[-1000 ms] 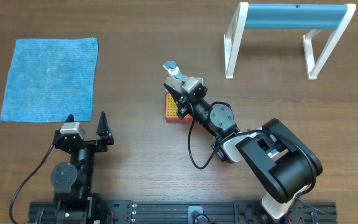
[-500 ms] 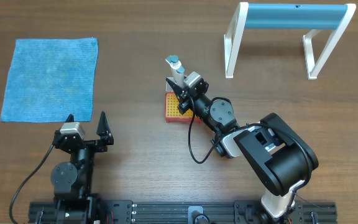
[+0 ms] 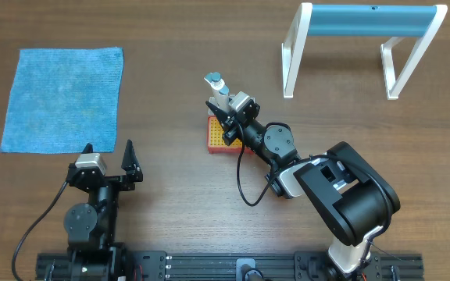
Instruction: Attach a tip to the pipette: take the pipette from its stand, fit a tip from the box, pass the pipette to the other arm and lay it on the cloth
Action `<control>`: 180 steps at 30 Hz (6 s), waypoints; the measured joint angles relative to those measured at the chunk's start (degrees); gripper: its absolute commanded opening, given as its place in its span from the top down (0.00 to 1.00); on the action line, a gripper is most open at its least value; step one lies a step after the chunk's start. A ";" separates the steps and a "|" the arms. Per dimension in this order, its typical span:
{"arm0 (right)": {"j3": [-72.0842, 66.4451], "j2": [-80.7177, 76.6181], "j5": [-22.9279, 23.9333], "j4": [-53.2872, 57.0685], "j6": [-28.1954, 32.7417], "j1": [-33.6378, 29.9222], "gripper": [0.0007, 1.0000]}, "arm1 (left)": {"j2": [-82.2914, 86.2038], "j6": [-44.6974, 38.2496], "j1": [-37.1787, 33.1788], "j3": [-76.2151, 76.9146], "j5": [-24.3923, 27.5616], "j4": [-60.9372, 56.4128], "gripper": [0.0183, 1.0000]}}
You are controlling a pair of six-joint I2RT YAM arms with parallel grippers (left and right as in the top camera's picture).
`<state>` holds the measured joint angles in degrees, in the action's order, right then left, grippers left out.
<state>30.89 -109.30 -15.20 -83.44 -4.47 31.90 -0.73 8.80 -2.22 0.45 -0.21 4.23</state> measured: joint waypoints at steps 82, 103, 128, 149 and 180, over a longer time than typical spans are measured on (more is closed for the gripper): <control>-5.09 -2.62 -1.66 -5.22 0.04 -0.15 0.93 | 0.00 0.00 0.00 0.00 0.00 0.00 0.10; -8.33 2.16 -1.79 -3.48 2.23 -0.90 0.93 | 0.00 0.00 0.00 0.00 0.00 0.00 0.10; 2.78 23.82 -19.23 29.83 2.25 -1.97 0.92 | 0.00 0.00 0.00 0.02 0.00 0.00 0.10; 21.07 40.37 -33.03 90.12 -11.58 0.42 0.93 | 0.00 0.00 0.00 0.00 0.02 0.00 0.10; 21.16 40.30 -37.07 85.79 -26.58 -1.53 0.92 | -31.06 67.38 0.04 17.22 52.26 -23.74 0.17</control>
<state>52.05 -68.99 -52.27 2.35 -31.05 30.37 -31.79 76.18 -2.17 17.67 52.05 -19.51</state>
